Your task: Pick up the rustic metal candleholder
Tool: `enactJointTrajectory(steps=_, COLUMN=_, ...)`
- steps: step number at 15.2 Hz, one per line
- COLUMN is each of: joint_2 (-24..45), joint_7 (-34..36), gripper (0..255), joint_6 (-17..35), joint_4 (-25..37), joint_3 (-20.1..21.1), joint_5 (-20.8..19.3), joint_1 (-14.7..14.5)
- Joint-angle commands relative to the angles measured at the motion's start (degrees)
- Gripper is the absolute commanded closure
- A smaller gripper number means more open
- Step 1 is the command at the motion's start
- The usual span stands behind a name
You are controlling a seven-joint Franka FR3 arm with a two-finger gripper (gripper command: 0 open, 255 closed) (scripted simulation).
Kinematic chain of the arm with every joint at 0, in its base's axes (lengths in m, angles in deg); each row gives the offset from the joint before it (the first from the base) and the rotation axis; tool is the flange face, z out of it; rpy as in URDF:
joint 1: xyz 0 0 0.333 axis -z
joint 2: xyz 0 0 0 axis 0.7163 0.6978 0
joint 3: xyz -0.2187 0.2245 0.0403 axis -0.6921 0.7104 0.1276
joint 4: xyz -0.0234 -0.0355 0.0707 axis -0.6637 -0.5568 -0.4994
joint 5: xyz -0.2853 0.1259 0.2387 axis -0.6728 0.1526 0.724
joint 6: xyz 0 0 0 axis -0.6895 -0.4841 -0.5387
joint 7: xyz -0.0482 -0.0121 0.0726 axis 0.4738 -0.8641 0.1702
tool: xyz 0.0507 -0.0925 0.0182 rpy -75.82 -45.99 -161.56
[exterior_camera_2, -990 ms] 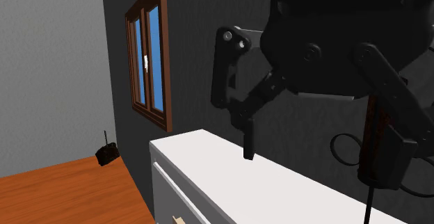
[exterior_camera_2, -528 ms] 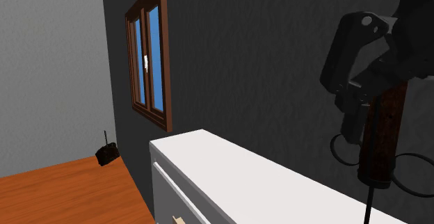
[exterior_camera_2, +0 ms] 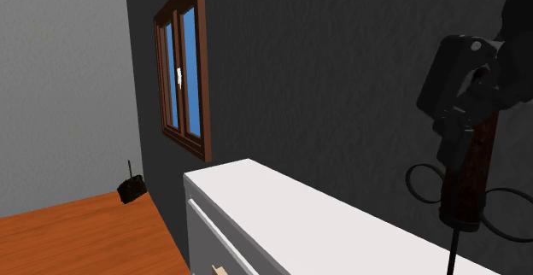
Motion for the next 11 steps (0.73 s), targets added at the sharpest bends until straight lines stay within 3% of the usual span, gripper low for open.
enactJointTrajectory(steps=1, joint_2=-0.5, joint_7=0.0, gripper=0, joint_6=1.7, joint_4=-4.5, joint_3=-1.2, joint_5=-0.5, joint_1=0.7)
enactJointTrajectory(steps=4, joint_2=-1.1, joint_7=-0.2, gripper=0, joint_6=3.3, joint_4=-6.7, joint_3=-1.6, joint_5=-0.9, joint_1=-0.5)
enactJointTrajectory(steps=5, joint_2=-1.8, joint_7=0.0, gripper=255, joint_6=3.4, joint_4=-7.3, joint_3=-1.8, joint_5=-1.4, joint_1=-1.1)
enactJointTrajectory(steps=8, joint_2=-0.9, joint_7=-0.7, gripper=255, joint_6=3.5, joint_4=-6.9, joint_3=-1.7, joint_5=-0.7, joint_1=-0.2)
enactJointTrajectory(steps=11, joint_2=-3.6, joint_7=-0.5, gripper=255, joint_6=6.0, joint_4=-11.3, joint_3=-2.1, joint_5=-2.7, joint_1=-2.7)
